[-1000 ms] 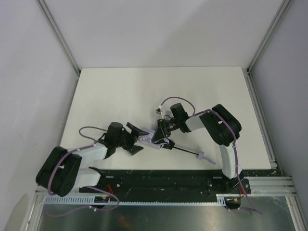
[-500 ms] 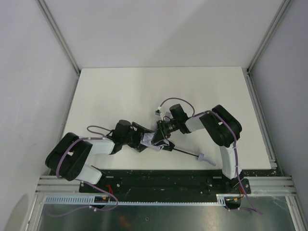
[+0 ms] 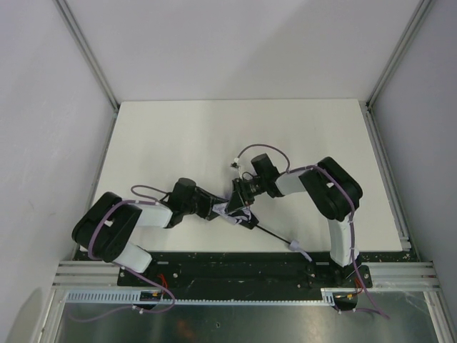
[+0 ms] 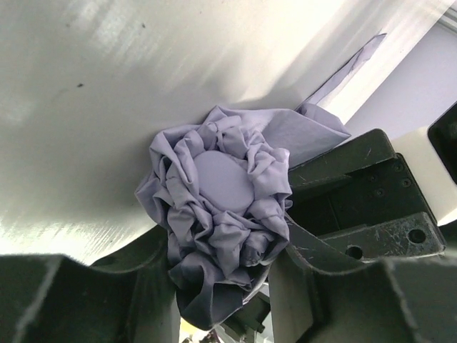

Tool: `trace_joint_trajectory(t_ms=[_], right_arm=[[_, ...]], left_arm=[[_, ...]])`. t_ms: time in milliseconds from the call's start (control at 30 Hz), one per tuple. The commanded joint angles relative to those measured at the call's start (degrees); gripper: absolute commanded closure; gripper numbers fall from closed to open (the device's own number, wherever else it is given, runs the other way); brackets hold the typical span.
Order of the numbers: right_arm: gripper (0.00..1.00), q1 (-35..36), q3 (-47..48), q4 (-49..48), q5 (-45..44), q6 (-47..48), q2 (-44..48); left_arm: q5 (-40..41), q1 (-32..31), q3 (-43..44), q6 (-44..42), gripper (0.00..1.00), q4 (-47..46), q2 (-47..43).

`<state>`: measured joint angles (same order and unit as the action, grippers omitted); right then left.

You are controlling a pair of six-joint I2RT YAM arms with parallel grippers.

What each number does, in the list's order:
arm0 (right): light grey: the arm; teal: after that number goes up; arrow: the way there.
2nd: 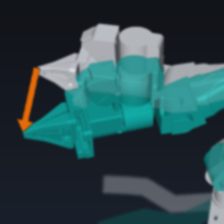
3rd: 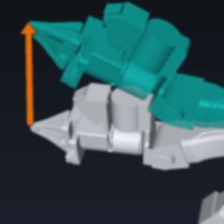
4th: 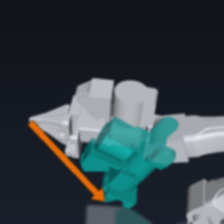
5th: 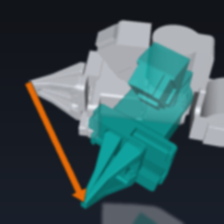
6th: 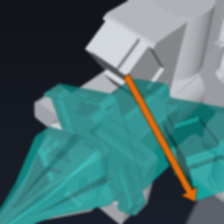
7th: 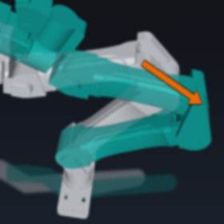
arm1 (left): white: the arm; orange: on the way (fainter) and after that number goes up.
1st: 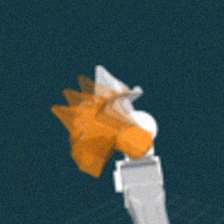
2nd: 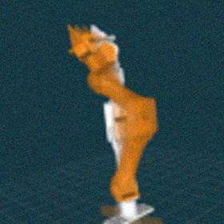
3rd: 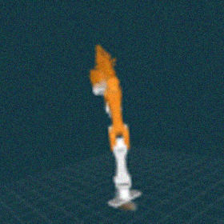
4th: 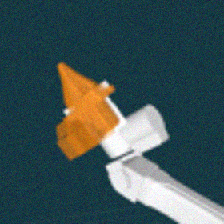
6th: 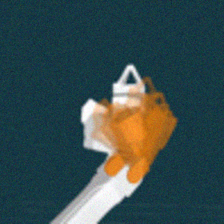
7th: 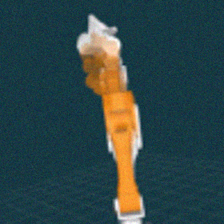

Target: Put away the umbrella

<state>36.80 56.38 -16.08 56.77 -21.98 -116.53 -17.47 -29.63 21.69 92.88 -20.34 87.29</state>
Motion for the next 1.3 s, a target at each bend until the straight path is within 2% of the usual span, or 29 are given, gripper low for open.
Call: trace_joint_trajectory(t_ms=[0, 67, 133, 267, 367, 467, 600, 733, 900, 967, 1067, 1200, 1267], right_arm=[[0.64, 3.4, 3.2, 13.3, -4.7, 3.1, 3.3], [0.43, 3.2, 4.2, 18.2, -11.0, 5.1, 6.9], [0.27, 2.9, 4.7, 21.9, -17.1, 7.9, 11.2], [0.11, 6.4, 5.2, 27.6, -33.4, 16.0, 21.2], [0.07, 13.4, 5.0, 29.4, -46.0, 23.3, 26.2], [0.07, 19.4, 3.7, 27.7, -59.3, 28.2, 26.8], [0.07, 26.4, 1.4, 21.2, -72.1, 32.7, 23.9], [0.09, 29.1, 0.8, 14.4, -80.9, 37.0, 17.9], [0.17, 29.2, 0.7, 12.6, -82.9, 38.5, 12.6], [0.25, 28.6, 0.8, 13.5, -83.1, 37.4, 11.0], [0.52, 27.0, 0.7, 16.5, -80.6, 34.5, 9.5], [0.91, 24.1, 0.8, 20.8, -70.9, 29.7, 10.2], [0.98, 22.6, 0.8, 22.2, -65.5, 27.8, 10.4]], left_arm=[[16.5, -0.4, -2.5, -10.3, 0.97, 13.3, 3.5], [16.2, -0.4, -2.5, -10.8, 0.99, 13.8, 3.1], [15.6, -0.4, -2.1, -11.3, 1.00, 14.5, 2.9], [14.0, -0.5, -1.5, -10.9, 1.00, 16.3, 2.9], [12.1, -0.4, -1.2, -9.3, 1.00, 18.6, 3.2], [10.0, -0.4, -0.5, -8.4, 1.00, 19.8, 3.9], [8.8, -0.3, 0.3, -8.6, 1.00, 22.2, 4.7], [9.1, 0.2, 0.6, -9.3, 1.00, 23.1, 3.9], [8.9, 0.7, 0.8, -9.8, 1.00, 24.0, 2.6], [8.7, 0.7, 1.0, -10.0, 1.00, 24.3, 2.4], [8.5, 0.8, 1.4, -10.5, 1.00, 24.5, 1.8], [9.1, 1.3, 2.5, -13.5, 1.00, 24.6, 1.1], [9.3, 2.0, 3.1, -15.5, 0.94, 24.6, 0.8]])
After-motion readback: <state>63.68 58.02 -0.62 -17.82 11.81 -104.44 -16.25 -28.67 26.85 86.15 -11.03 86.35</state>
